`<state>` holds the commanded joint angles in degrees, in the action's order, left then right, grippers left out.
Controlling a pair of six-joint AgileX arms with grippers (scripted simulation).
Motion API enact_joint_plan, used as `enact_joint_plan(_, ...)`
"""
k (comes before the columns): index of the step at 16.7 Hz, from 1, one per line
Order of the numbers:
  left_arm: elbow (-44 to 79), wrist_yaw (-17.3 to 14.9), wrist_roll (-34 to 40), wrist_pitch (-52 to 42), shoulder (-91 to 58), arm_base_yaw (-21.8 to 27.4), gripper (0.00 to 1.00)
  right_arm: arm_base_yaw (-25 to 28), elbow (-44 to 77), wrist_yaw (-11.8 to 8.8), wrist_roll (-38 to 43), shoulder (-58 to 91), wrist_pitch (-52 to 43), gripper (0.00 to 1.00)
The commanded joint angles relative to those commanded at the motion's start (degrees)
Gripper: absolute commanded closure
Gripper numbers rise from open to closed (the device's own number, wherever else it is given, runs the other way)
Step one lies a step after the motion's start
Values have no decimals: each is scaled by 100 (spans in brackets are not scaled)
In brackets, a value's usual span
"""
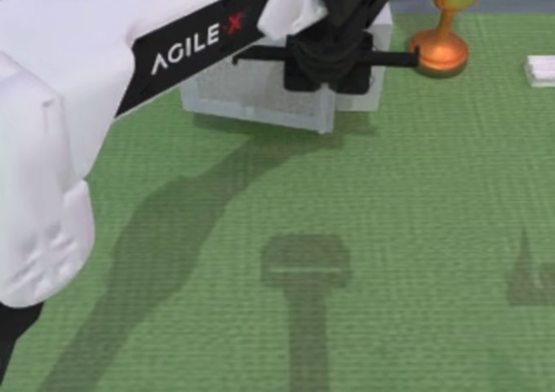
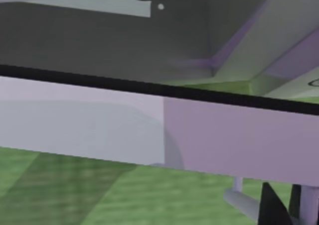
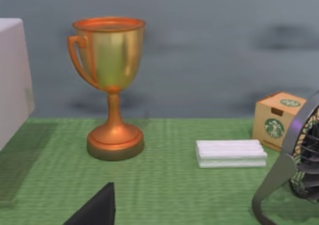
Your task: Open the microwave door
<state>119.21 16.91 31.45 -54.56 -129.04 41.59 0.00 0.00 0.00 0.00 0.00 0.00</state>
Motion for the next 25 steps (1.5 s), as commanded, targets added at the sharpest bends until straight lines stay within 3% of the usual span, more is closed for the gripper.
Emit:
enact_joint_plan(17,-9,-30,13,21,9,33,100,0,0,0,0,0,0,0)
enact_joint_plan(25,-909,-228,-494,492,552,-32,100,0,0,0,0,0,0,0)
